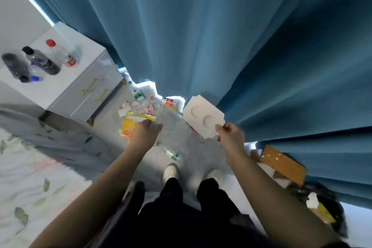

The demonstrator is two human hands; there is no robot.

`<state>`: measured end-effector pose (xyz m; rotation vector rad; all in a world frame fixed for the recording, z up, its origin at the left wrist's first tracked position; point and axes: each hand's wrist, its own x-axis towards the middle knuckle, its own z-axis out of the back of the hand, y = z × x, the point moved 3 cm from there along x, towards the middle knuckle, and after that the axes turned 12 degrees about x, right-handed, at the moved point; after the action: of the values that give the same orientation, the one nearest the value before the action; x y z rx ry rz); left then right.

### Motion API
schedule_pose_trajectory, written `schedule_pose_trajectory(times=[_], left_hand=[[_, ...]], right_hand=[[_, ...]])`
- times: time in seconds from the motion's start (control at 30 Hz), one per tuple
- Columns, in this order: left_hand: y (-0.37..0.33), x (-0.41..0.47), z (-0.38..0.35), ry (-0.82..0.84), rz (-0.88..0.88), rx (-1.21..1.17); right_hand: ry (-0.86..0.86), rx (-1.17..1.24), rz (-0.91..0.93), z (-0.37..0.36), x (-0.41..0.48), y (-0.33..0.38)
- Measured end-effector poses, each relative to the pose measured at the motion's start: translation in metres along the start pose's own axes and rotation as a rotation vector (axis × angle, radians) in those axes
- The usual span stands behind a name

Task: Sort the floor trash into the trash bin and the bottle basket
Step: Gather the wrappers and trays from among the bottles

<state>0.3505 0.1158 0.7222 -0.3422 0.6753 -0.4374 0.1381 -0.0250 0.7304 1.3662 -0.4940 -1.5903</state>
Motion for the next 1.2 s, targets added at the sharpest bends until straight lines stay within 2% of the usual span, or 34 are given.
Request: schedule_pose_trajectory(times=[0.3,0.4,0.57,0.73,0.9,1.2], left_hand=[[-0.061,-0.047,-0.039,0.028,-0.246,0.031],[-0.092,-0.074,-0.075,0.03,-0.319,0.031],[-0.152,-0.139,-0.155,0.144,-0.366,-0.031],[-0.201,-0.215,-0.219,0.24,-0.412,-0.073],[-0.227,-0.257,-0.257,0.317,-0.443,-0.006],[-0.285,-0.275,-0.33,0.431,-0.525,0.121]], right_hand=[[-0.174,0.292,-0.091,0.105,-0.033,-0.025],[-0.223,0.303,-0.097,0.163,-0.042,-0.042],[-0.341,0.403,-0.083,0.277,-0.057,-0.079],[-0.429,0.521,-0.118,0.36,-0.072,-0.122],[-0.506,0.62,-0.142,0.411,-0.083,-0.154],[-0.698,0.867,-0.258,0.475,-0.084,-0.2]])
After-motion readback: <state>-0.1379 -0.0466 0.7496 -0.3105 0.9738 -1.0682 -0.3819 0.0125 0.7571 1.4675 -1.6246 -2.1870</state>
